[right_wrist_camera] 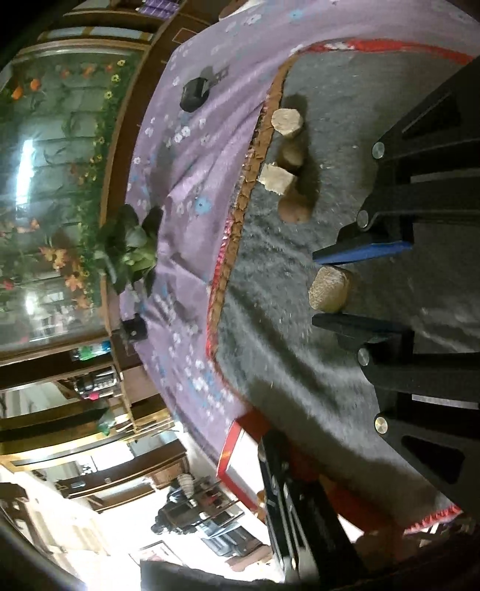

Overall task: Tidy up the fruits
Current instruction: 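Carry the brown ball and the beige cake over the white tray with both grippers, then open the left gripper to drop the ball while the right gripper releases the cake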

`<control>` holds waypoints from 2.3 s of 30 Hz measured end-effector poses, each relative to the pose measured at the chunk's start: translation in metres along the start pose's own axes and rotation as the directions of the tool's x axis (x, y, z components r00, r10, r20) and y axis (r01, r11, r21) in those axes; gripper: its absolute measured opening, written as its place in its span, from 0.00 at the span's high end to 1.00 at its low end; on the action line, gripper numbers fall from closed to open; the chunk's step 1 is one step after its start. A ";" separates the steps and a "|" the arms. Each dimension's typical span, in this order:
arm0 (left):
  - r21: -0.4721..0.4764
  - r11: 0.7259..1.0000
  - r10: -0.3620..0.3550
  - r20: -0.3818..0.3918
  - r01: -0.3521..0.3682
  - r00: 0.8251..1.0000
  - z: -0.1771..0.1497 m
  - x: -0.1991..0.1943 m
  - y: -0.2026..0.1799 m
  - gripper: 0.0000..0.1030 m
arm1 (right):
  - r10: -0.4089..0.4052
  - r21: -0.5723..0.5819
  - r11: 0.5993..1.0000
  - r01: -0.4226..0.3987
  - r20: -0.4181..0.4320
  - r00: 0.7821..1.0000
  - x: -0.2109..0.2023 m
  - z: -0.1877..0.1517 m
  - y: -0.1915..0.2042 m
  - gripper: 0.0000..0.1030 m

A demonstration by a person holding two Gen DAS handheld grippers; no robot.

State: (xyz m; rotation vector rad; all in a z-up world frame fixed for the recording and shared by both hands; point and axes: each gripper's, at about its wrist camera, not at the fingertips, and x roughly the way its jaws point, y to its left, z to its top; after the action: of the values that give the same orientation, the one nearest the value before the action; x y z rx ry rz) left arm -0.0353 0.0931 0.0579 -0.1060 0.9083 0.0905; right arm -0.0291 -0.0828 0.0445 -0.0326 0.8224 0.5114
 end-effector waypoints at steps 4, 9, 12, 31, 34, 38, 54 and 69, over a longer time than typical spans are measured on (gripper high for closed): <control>-0.001 1.000 0.008 0.010 -0.008 1.000 -0.004 -0.008 0.005 0.80 | 0.017 0.006 1.000 -0.017 0.008 1.000 -0.007 -0.002 0.013 0.75; -0.016 1.000 0.028 0.030 -0.027 0.999 -0.011 -0.021 0.019 0.80 | 0.043 -0.016 0.999 -0.043 0.005 0.999 -0.009 -0.003 0.038 0.75; -0.032 0.999 0.042 0.036 -0.040 0.999 -0.014 -0.027 0.031 0.80 | 0.065 -0.037 0.997 -0.065 0.004 0.998 -0.009 -0.002 0.054 0.75; -0.171 0.979 0.124 0.039 -0.115 0.992 -0.031 -0.048 0.126 0.80 | 0.170 -0.188 0.967 -0.172 -0.029 0.985 0.012 0.017 0.156 0.75; -0.199 0.973 0.129 0.032 -0.120 0.991 -0.032 -0.049 0.143 0.80 | 0.182 -0.213 0.959 -0.185 -0.037 0.983 0.019 0.022 0.169 0.75; -0.229 0.967 0.119 0.015 -0.112 0.993 -0.035 -0.044 0.159 0.80 | 0.197 -0.226 0.952 -0.206 -0.061 0.979 0.033 0.027 0.181 0.75; -0.214 0.973 0.084 -0.025 -0.087 0.996 -0.023 -0.014 0.157 0.80 | 0.136 -0.313 0.933 -0.176 -0.147 0.980 0.094 0.043 0.206 0.75; -0.253 0.959 0.114 -0.063 -0.127 0.991 -0.021 -0.006 0.166 0.42 | 0.172 -0.296 0.931 -0.214 -0.163 0.972 0.100 0.038 0.208 0.65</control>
State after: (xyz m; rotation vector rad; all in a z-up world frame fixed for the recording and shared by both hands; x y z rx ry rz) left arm -0.0761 0.2546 0.0412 -0.2952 0.9471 0.3208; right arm -0.0394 0.1504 0.0345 -0.2828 0.8747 0.8306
